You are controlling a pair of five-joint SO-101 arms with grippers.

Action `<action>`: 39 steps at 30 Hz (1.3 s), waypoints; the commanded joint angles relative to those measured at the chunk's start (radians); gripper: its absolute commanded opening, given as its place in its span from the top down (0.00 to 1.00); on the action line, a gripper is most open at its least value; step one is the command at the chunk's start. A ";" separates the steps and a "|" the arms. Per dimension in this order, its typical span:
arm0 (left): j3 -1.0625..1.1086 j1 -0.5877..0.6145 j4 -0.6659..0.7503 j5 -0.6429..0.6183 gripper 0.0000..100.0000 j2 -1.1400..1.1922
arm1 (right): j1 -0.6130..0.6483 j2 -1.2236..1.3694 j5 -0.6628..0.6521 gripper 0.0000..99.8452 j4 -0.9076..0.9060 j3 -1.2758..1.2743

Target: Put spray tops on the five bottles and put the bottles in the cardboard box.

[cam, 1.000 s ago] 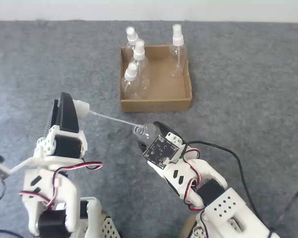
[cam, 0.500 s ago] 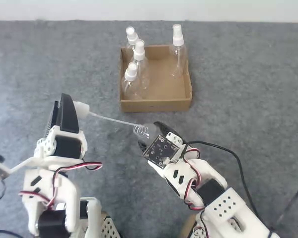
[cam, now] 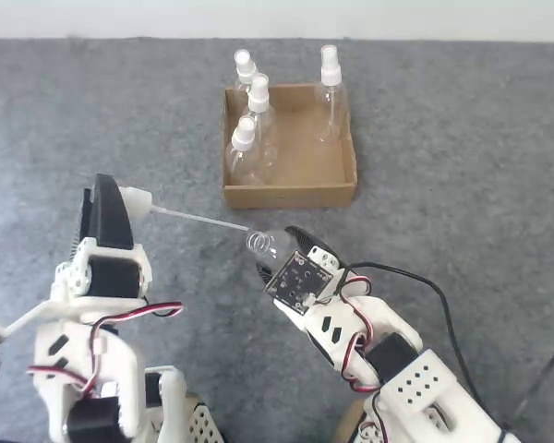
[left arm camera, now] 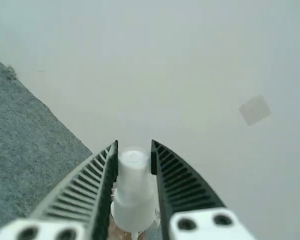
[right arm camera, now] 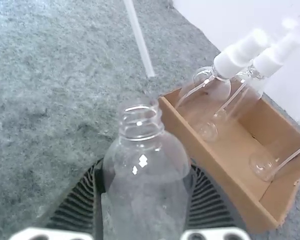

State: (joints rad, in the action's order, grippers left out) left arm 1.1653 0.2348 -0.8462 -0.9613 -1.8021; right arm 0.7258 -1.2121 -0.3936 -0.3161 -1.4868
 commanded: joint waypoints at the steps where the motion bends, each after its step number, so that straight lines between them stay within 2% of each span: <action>1: -0.058 0.005 -0.005 -0.014 0.99 -0.023 | -0.013 -0.028 -0.011 0.97 0.025 0.011; 15: -0.054 0.002 -0.055 -0.012 0.99 -0.021 | -0.013 -0.031 -0.011 0.97 0.027 0.011; 22: -0.018 -0.101 -0.048 0.021 0.99 -0.020 | -0.012 -0.035 -0.011 0.97 0.027 0.011; 31: 0.028 -0.112 -0.025 0.023 0.99 -0.020 | -0.010 -0.036 -0.009 0.97 0.027 0.014; 39: 0.104 -0.252 0.002 0.060 0.99 -0.020 | 0.001 -0.038 -0.009 0.97 0.027 0.015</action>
State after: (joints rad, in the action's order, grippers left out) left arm 1.2651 0.0307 -0.8769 -0.9321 -1.8021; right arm 0.7273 -1.2121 -0.3936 -0.3161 -1.4868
